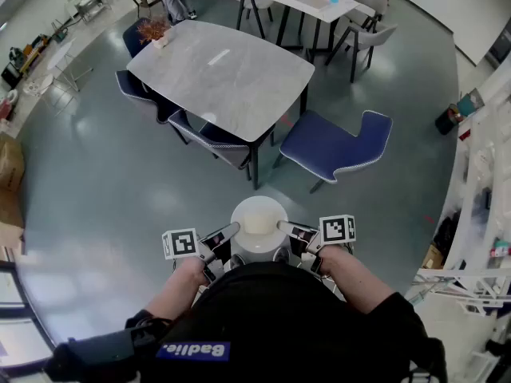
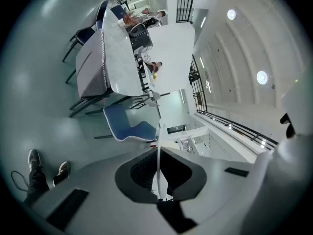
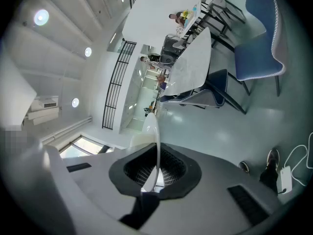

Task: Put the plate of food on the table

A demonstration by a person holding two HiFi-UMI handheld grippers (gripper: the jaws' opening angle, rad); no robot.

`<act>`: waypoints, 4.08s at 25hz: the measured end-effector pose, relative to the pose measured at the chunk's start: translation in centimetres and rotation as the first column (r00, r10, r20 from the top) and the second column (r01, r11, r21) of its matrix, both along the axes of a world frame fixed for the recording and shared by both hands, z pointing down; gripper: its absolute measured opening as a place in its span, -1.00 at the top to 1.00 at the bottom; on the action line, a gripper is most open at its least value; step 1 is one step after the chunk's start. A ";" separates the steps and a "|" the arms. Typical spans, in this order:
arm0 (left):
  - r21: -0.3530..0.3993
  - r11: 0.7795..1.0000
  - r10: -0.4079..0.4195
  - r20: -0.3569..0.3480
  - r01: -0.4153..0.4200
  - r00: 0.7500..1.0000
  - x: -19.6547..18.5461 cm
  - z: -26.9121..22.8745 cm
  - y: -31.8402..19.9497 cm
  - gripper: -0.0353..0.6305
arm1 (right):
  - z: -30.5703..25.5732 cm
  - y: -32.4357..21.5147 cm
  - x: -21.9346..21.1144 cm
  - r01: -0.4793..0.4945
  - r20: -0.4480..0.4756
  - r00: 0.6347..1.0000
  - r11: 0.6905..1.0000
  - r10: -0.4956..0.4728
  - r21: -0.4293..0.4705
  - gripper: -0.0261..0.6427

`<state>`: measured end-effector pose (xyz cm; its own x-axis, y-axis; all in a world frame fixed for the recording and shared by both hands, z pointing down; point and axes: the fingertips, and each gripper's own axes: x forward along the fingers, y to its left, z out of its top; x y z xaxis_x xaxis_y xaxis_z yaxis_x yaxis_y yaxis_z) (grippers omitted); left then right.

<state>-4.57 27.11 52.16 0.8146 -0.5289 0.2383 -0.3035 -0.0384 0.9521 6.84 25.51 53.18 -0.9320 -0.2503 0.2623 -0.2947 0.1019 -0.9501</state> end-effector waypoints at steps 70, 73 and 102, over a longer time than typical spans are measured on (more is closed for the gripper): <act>0.018 0.998 -0.052 -0.025 0.052 0.998 -3.0 0.6 -21.9 0.85 | 1.4 -22.3 -3.4 0.002 0.000 1.000 1.000 -0.002 -0.018 0.86; 0.043 0.999 -0.027 0.019 0.026 0.999 -4.9 0.9 -24.4 0.85 | 1.6 -24.5 -4.8 -0.019 -0.011 1.000 1.000 0.019 -0.023 0.86; 0.011 1.000 0.027 -0.038 -0.027 0.999 -10.0 0.6 -37.7 0.85 | 0.9 -37.2 -10.1 -0.114 -0.025 0.993 0.993 0.113 -0.006 0.86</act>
<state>-14.57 -10.58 52.77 0.8369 -0.5088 0.2018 -0.2661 -0.0560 0.9623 -3.24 -11.66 54.07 -0.8909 -0.3520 0.2871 -0.3272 0.0590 -0.9431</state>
